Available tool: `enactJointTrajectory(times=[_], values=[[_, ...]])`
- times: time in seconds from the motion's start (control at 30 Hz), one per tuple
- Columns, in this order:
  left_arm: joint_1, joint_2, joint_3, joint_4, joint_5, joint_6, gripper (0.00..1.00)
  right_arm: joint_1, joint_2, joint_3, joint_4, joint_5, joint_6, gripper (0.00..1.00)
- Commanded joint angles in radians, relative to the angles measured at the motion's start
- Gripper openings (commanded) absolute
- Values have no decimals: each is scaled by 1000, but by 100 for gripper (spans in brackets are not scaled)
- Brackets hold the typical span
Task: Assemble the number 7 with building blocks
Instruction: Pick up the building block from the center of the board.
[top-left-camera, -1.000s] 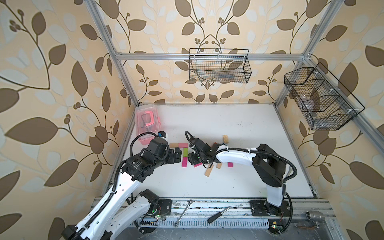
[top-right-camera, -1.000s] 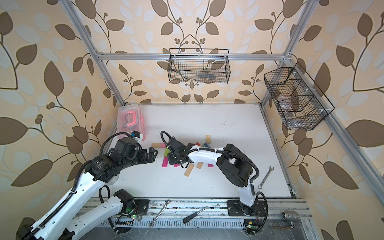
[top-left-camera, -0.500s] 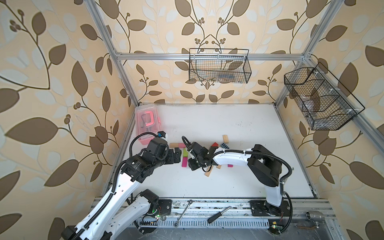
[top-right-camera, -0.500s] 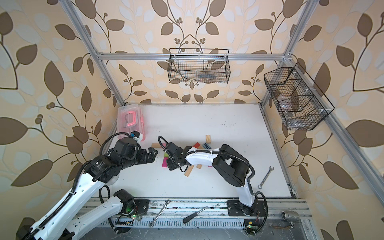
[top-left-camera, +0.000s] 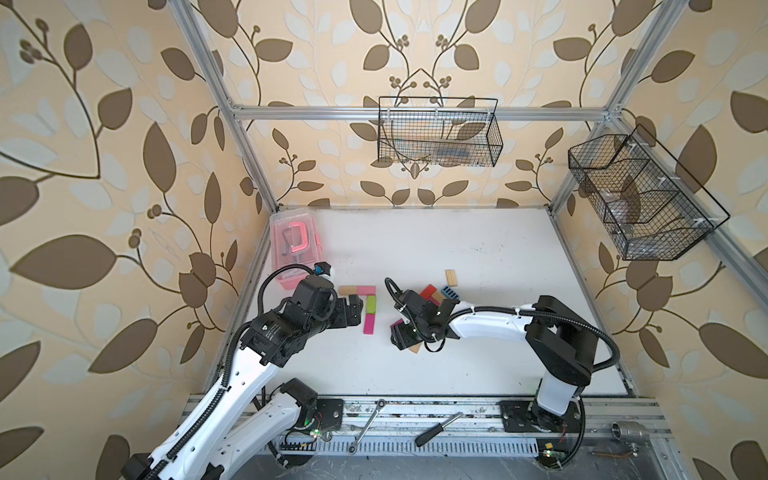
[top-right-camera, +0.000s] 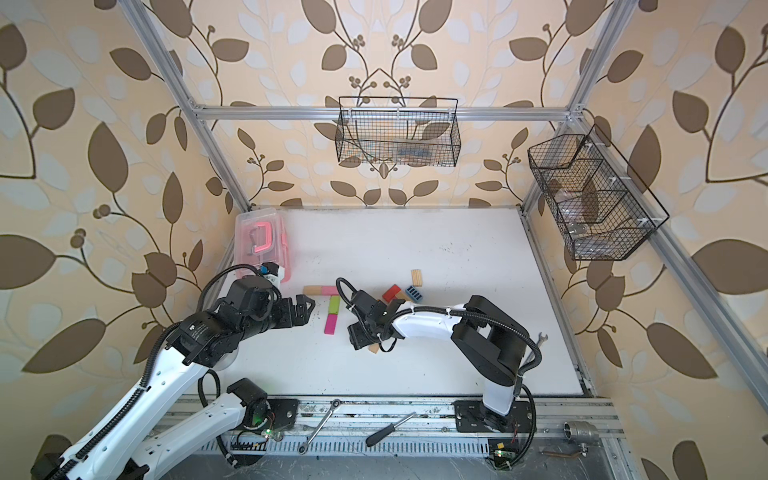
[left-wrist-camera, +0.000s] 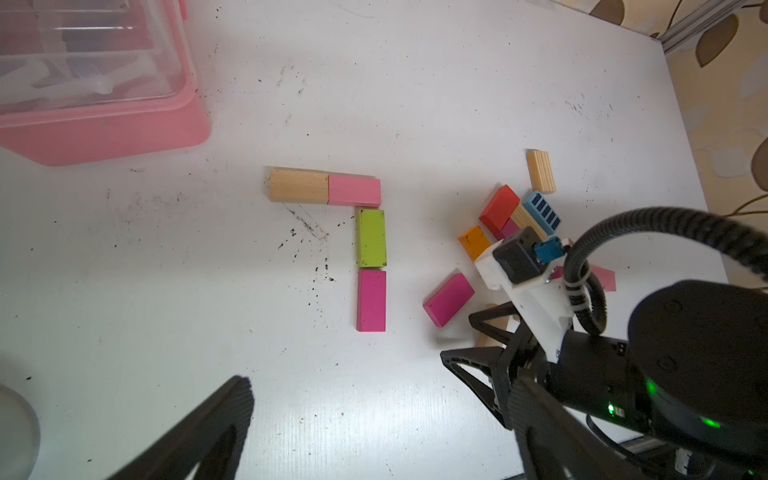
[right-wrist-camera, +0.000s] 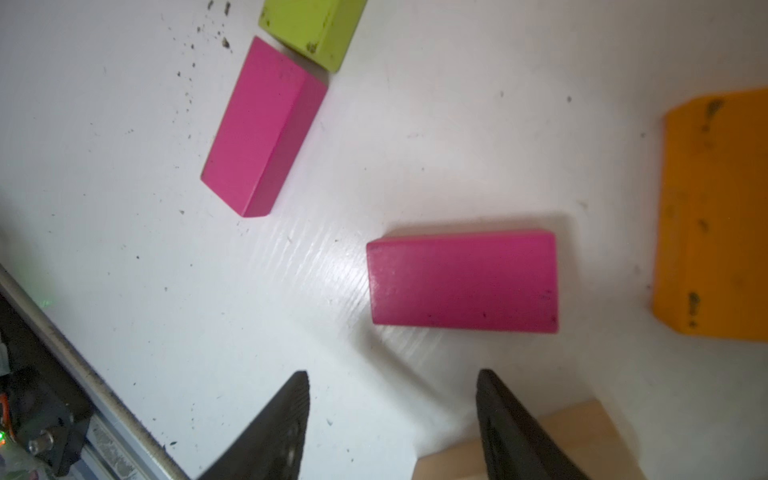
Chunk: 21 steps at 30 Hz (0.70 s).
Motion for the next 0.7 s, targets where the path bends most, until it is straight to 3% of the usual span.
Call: enactJointTrajectory(times=[0.0,0.37,0.67], values=[[11,-12,-12,6,-24,11,99,-25,40,25,38,-20,18,69],[12,-14,-9,3,-21,15,99,-32,155,155,65,42,84,72],[11,-25,-10,5,-21,16,99,22,183,207,-78,199,61,43]])
